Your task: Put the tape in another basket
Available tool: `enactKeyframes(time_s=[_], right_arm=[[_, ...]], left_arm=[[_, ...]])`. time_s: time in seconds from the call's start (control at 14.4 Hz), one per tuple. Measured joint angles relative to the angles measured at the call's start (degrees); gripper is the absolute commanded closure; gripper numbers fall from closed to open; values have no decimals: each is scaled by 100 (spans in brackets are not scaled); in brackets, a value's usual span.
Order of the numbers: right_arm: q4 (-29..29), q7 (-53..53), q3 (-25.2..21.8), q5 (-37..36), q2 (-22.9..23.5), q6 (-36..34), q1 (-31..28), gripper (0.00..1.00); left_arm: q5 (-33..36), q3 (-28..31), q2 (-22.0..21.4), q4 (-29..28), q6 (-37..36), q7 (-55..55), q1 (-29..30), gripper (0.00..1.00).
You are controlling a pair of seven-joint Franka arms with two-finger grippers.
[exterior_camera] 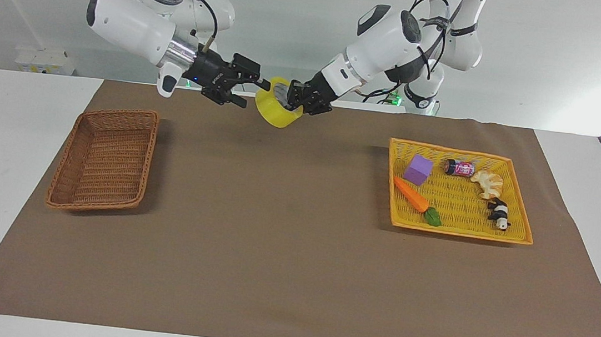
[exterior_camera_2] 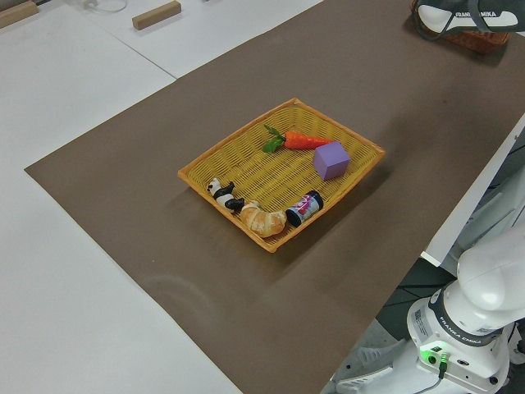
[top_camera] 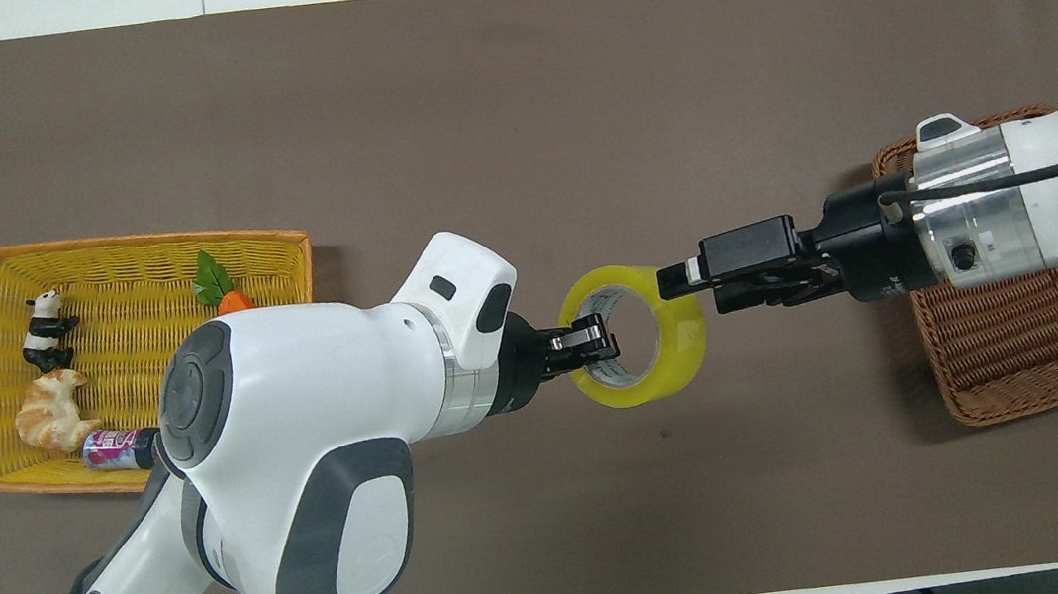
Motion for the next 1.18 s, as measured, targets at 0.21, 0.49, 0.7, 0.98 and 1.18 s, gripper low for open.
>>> enactKeyframes(time_s=[0.21,0.49,0.7,0.98,1.18], right_arm=[[-11,15,2,0,-12,1,86,0],[-29,14,3,0,-12,1,149,1],[-76,-11,3,0,-25,1,149,5],[-212,-98,3,0,-111,2,150,11],[-233,-157,3,0,-138,2,151,14]], left_arm=[[4,0,0,0,1,-7,0,100],[7,0,0,0,1,-11,-3,100],[7,0,0,0,1,-12,-4,100],[8,0,0,0,1,-12,-5,100],[8,0,0,0,1,-13,-8,100]])
